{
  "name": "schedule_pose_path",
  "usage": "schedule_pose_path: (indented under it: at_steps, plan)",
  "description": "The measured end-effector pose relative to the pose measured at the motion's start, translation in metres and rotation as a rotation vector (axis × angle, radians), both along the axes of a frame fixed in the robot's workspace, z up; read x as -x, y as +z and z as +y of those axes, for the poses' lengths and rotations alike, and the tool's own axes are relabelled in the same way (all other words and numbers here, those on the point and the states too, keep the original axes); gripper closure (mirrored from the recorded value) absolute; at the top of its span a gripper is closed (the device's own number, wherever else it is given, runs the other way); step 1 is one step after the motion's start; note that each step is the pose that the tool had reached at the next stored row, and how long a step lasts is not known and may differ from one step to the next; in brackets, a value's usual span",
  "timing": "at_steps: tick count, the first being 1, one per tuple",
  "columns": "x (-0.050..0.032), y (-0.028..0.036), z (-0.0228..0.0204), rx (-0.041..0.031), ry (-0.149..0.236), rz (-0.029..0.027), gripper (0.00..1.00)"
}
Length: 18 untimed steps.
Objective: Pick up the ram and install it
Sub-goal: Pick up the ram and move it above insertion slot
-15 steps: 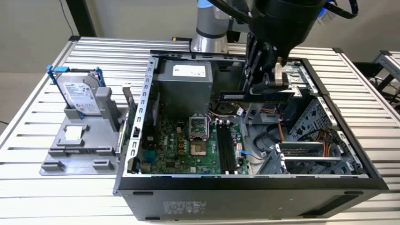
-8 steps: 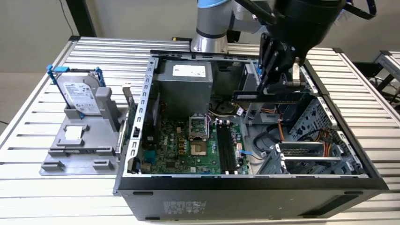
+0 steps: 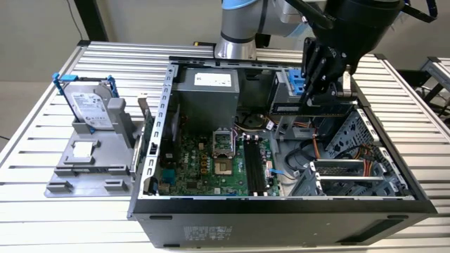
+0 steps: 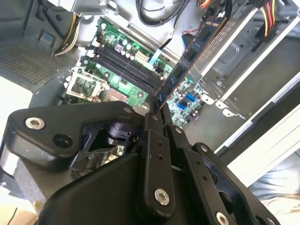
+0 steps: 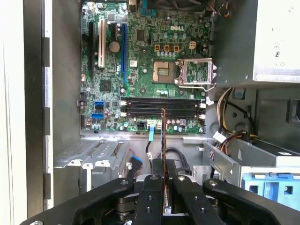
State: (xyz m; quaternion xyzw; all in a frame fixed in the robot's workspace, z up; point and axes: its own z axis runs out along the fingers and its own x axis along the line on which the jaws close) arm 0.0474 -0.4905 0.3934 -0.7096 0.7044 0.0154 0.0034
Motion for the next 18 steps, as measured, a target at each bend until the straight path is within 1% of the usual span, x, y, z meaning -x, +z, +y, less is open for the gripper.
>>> schedule_pose_path:
  at_steps: [7,9,10,14,18]
  plan:
    - [-0.0001,0.0,0.0,0.0,0.0,0.0,1.0]
    - [0.0008,0.0,0.001,0.0,0.0,-0.0001,1.0]
    - [0.0015,0.0,0.0028,0.0,0.0,-0.0001,1.0]
    - [0.0056,0.0,0.0122,0.0,0.0,0.0,1.0]
    - [0.0089,-0.0001,0.0197,0.0,0.0,0.0,1.0]
